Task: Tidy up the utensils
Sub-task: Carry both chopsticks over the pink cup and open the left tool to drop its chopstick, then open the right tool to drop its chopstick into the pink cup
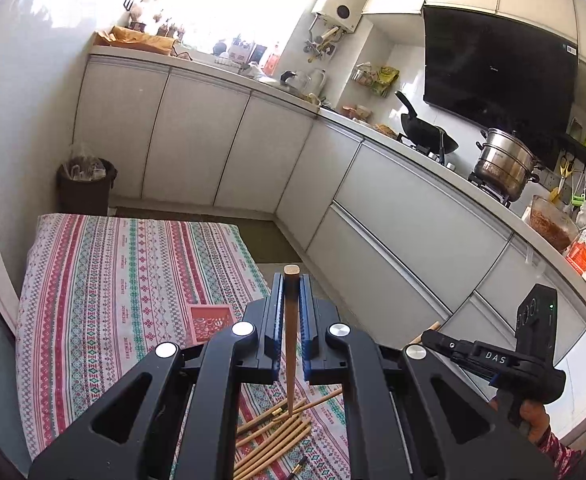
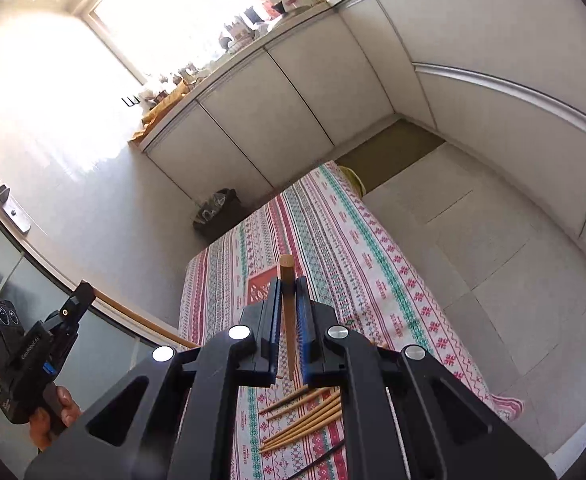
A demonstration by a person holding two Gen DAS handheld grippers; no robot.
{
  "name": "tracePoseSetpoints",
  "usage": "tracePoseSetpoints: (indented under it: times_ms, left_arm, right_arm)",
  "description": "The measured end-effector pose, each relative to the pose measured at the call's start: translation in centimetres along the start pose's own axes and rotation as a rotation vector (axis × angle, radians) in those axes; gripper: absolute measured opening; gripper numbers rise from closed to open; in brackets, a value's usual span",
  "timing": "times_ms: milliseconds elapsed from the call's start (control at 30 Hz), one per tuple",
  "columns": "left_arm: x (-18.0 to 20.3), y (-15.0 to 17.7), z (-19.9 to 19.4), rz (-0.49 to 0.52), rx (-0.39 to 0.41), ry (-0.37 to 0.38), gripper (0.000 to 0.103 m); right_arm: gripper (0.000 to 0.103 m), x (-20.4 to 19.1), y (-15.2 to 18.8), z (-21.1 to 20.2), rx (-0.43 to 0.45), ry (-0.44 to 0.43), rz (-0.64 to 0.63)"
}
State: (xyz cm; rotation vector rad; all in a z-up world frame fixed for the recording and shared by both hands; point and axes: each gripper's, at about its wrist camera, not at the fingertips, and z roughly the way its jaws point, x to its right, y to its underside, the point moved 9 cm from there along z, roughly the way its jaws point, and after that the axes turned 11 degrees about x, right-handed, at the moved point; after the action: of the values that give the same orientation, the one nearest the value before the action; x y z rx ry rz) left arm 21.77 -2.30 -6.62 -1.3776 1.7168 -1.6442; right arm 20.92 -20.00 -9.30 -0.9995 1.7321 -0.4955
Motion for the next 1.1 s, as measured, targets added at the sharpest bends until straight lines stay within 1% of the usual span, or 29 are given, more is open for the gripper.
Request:
tracePoseSetpoints:
  times_ms: [100, 267, 367, 467, 600, 700, 933, 1000, 1067, 1100]
  left_arm:
    - [0.0, -2.2, 0.5, 0.028, 0.042, -0.033, 0.007]
    - [0.2, -6.1, 1.3, 0.097, 0.12, -0.094, 0.007]
    - [0.0, -7.5, 2.4, 0.135, 0.144, -0.134, 0.007]
    - [-0.7, -7.8, 3.9, 0.16, 0.142, -0.166, 0.007]
    - [-2.2, -7.0, 6.0, 0.152, 0.118, -0.185, 0.007]
    - [-3.5, -5.8, 7.6, 0.139, 0.087, -0.196, 0.007]
    - [-6.6, -2.6, 10.9, 0.084, 0.007, -0.212, 0.007]
    - [-7.2, -2.2, 11.1, 0.053, 0.0, -0.209, 0.01]
    - [-7.5, -2.2, 11.1, 0.026, 0.002, -0.199, 0.022]
    - [-7.6, -2.2, 10.9, 0.015, 0.005, -0.193, 0.022]
  right_arm:
    - [0.008, -1.1, -2.9, 0.2, 0.053, -0.011, -0.019]
    - [0.008, -3.3, -7.2, 2.2, 0.124, -0.033, -0.037]
    - [0.008, -5.0, -8.9, 4.2, 0.156, -0.043, -0.072]
    - [0.008, -6.7, -9.5, 6.7, 0.162, -0.051, -0.121]
    - [0.008, -8.8, -9.1, 9.9, 0.156, -0.056, -0.203]
    - [0.008, -9.6, -7.8, 12.1, 0.136, -0.057, -0.247]
    - [0.008, -10.1, -4.8, 16.3, 0.069, -0.057, -0.283]
    - [0.009, -9.8, -4.2, 16.7, 0.057, -0.046, -0.287]
    - [0.01, -9.7, -4.0, 17.0, 0.054, -0.043, -0.287]
    - [0.01, -9.8, -4.0, 16.9, 0.055, -0.043, -0.286]
